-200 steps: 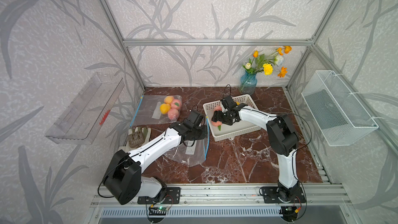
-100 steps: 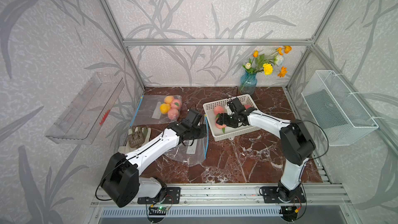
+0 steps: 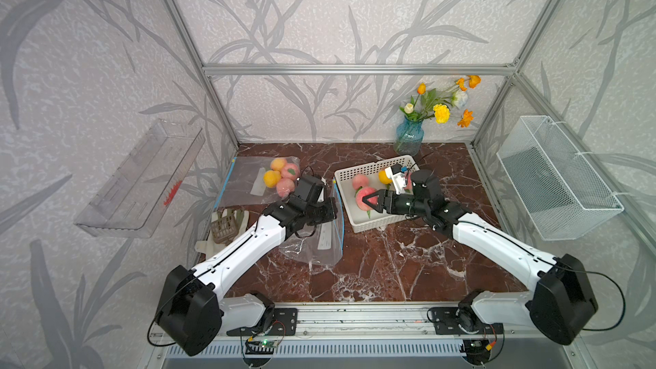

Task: Place the peach in a zip-top bag and seal the zipper
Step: Pick up the peach from the basket, then place the peach in the zipper food storage bag.

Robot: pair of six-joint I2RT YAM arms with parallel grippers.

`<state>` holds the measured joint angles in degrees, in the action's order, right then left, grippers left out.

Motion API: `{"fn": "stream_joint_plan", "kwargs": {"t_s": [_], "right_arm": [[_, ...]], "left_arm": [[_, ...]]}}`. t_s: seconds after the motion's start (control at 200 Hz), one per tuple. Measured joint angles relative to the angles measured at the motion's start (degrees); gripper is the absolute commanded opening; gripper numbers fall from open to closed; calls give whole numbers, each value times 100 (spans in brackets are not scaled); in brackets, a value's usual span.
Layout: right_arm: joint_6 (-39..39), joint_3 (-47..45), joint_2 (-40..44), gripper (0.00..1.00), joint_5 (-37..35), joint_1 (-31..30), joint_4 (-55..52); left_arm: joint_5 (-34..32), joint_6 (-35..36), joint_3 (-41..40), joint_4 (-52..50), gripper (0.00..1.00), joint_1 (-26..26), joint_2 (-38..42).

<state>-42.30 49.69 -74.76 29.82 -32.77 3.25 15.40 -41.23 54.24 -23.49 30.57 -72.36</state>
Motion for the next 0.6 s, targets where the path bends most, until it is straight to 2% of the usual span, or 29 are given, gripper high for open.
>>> {"fn": "stream_joint_plan", "kwargs": {"t_s": [0.355, 0.6], "right_arm": [[-1222, -557, -11, 61, 358, -361, 2083], [-1491, -686, -42, 61, 476, -433, 2621]], "left_arm": [[372, -254, -35, 297, 0, -81, -7], [476, -385, -35, 398, 0, -146, -15]]}}
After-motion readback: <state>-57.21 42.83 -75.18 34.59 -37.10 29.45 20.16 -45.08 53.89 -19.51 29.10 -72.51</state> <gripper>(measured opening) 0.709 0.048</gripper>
